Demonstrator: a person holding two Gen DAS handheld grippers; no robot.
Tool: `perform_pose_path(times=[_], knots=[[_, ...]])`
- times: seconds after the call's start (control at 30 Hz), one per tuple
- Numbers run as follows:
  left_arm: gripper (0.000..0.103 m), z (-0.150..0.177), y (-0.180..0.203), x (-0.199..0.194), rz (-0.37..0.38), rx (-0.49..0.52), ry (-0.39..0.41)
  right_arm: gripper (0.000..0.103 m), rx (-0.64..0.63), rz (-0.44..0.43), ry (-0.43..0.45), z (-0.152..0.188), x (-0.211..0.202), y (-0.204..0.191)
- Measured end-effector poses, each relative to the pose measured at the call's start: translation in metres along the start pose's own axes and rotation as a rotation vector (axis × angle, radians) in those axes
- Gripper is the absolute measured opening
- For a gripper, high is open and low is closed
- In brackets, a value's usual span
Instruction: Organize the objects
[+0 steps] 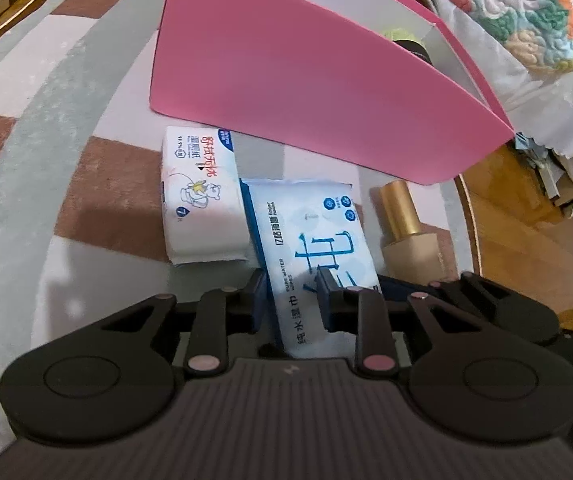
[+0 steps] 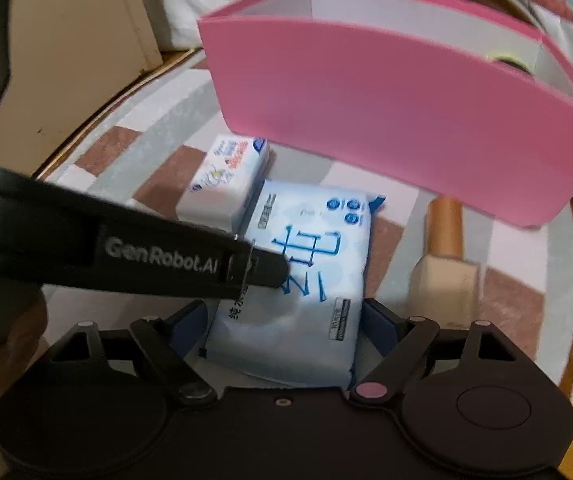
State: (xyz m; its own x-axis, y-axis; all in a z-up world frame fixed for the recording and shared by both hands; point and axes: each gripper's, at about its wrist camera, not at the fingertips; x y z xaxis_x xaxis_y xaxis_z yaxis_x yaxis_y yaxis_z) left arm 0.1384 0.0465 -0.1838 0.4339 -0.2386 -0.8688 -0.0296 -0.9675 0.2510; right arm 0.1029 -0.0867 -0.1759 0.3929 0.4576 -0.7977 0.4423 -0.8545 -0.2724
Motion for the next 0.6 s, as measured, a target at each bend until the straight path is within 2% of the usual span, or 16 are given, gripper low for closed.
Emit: perform_pose_path(times=[0.07, 0.13, 0.3, 0.4, 0.6], knots=[[0.024, 0.002, -0.002, 0.001, 0.027, -0.015, -0.016, 0.090, -0.056, 0.050, -0.020, 0.000, 0.006, -0.007], [0.024, 0.005, -0.005, -0.001, 0.048, -0.041, -0.020, 0.091, -0.044, 0.050, -0.010, 0.000, 0.005, -0.006], [0.024, 0.005, -0.004, -0.006, 0.103, -0.082, -0.021, 0.072, -0.015, 0.042, 0.012, 0.003, -0.009, 0.001], [0.024, 0.006, 0.001, -0.015, 0.109, -0.060, -0.020, 0.068, 0.006, 0.029, 0.020, 0.005, -0.021, 0.002], [0.024, 0.010, 0.013, -0.048, 0.121, -0.008, -0.012, 0.068, 0.021, 0.019, 0.008, 0.003, -0.047, -0.009]])
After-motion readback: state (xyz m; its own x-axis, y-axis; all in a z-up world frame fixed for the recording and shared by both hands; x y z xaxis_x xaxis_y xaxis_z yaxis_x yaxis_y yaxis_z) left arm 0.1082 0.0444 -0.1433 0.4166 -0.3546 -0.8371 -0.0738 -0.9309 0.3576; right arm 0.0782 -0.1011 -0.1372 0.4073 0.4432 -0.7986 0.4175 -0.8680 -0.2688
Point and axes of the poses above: each gripper's, at about its wrist camera, not at the fingertips, and x roughly the way its jaws point, y to its right, z to its underside, and after that the axes turned 13 degrees about -z, right-handed
